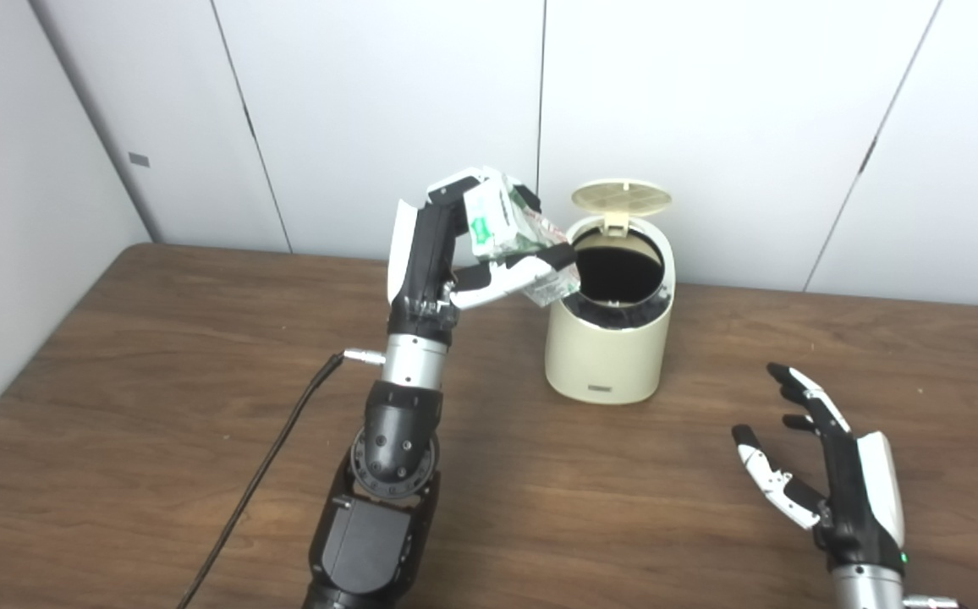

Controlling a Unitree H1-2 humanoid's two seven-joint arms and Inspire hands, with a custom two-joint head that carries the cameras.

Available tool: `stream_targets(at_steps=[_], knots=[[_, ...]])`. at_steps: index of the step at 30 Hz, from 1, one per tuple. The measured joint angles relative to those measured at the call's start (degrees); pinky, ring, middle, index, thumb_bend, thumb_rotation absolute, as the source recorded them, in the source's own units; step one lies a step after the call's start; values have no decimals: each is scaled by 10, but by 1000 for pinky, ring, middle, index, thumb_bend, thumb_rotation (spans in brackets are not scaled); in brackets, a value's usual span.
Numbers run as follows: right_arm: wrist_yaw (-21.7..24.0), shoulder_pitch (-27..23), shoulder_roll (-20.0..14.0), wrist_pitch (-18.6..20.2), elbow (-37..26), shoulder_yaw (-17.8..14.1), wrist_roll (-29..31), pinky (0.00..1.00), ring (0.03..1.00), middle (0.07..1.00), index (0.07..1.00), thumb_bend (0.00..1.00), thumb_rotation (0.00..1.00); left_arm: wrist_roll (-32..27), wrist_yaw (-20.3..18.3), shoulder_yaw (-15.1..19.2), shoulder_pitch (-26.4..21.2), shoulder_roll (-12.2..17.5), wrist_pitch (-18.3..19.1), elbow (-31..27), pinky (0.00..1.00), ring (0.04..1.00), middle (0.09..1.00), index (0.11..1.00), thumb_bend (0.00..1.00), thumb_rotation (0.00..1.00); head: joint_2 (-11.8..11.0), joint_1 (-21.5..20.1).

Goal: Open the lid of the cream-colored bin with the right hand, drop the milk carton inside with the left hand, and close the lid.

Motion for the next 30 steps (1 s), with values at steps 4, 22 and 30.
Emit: stream_targets(at_steps=[4, 22, 30], knots=[[-8, 0, 0, 0, -1, 5, -6, 704, 820, 834, 818, 172, 408, 29, 46, -26, -3, -2, -31, 40, 348, 447, 477, 491, 505, 0, 0, -7], [-21, 2, 0, 1, -8, 19, -32, 701, 814, 831, 811, 181, 389, 145, 335, -251, -107, 74, -39, 218, 371, 455, 472, 485, 506, 0, 4, -29], [-22, 5, 7, 1, -14, 26, -35, 704, 819, 833, 810, 187, 393, 205, 468, -378, -167, 111, -46, 315, 372, 457, 476, 480, 505, 0, 17, -38]])
